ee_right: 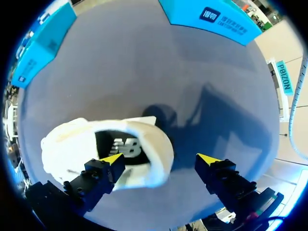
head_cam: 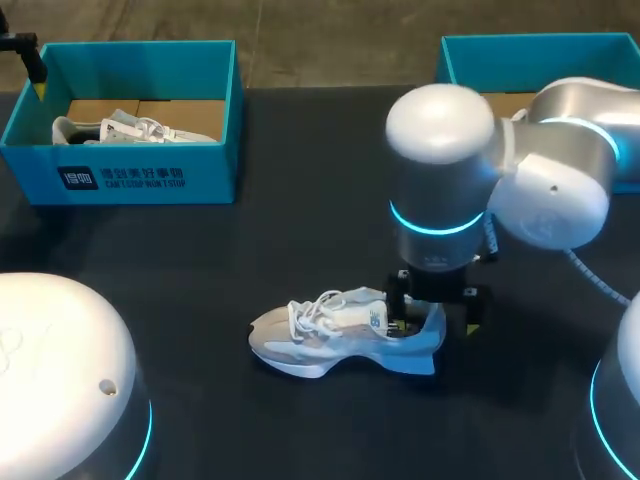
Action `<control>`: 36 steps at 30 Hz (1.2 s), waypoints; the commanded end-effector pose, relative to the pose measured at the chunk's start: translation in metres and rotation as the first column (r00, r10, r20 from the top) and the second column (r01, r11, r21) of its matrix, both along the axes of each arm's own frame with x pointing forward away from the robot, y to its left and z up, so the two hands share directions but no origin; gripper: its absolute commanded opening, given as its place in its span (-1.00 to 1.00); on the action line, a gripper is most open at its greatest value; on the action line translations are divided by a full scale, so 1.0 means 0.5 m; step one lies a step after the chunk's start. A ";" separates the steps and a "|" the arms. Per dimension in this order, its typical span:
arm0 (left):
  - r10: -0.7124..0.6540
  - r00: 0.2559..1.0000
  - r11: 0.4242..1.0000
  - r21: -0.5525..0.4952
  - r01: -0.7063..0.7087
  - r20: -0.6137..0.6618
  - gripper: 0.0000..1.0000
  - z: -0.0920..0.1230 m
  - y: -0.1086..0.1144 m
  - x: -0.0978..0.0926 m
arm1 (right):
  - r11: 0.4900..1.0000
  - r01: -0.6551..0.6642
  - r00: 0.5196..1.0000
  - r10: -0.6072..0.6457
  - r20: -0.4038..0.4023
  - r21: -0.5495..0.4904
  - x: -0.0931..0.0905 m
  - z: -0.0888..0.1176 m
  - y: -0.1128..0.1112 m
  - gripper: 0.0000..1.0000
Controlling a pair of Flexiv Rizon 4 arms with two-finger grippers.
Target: Take the shoe out of the shoebox, open the shoe tongue, remove and reinsert the insole, then place the shoe into the shoebox
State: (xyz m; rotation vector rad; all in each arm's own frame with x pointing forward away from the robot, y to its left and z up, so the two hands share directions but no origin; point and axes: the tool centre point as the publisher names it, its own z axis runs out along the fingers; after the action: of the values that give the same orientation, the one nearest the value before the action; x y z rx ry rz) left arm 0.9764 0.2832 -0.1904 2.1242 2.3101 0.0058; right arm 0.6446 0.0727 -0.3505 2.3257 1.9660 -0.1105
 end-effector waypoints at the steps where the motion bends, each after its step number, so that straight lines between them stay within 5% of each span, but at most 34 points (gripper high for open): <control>1: 0.000 1.000 1.000 0.002 0.000 0.001 1.00 0.000 0.000 -0.002 | 0.998 -0.014 1.000 0.014 -0.004 0.060 -0.008 0.055 -0.036 1.00; 12: 0.000 1.000 1.000 0.002 0.000 0.001 1.00 0.000 0.000 -0.002 | 0.932 -0.241 0.970 0.238 0.043 0.270 -0.008 0.145 -0.064 1.00; 25: 0.000 1.000 1.000 0.002 0.000 0.001 1.00 0.000 0.000 -0.002 | 0.825 -0.453 0.891 0.433 0.138 0.338 -0.026 0.161 -0.112 1.00; 30: 0.000 1.000 1.000 0.002 0.000 0.001 1.00 0.000 0.000 -0.002 | 0.669 -0.622 0.775 0.601 0.196 0.407 -0.024 0.165 -0.128 1.00; 36: 0.000 1.000 1.000 0.002 0.000 0.001 1.00 0.000 0.000 -0.002 | 0.669 -0.622 0.775 0.601 0.196 0.407 -0.024 0.165 -0.128 1.00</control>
State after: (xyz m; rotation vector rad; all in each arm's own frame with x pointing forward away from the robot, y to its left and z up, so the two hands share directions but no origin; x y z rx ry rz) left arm 0.9764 0.2833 -0.1904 2.1241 2.3102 0.0057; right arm 0.6360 0.0167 -0.2651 1.6149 2.7684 0.2765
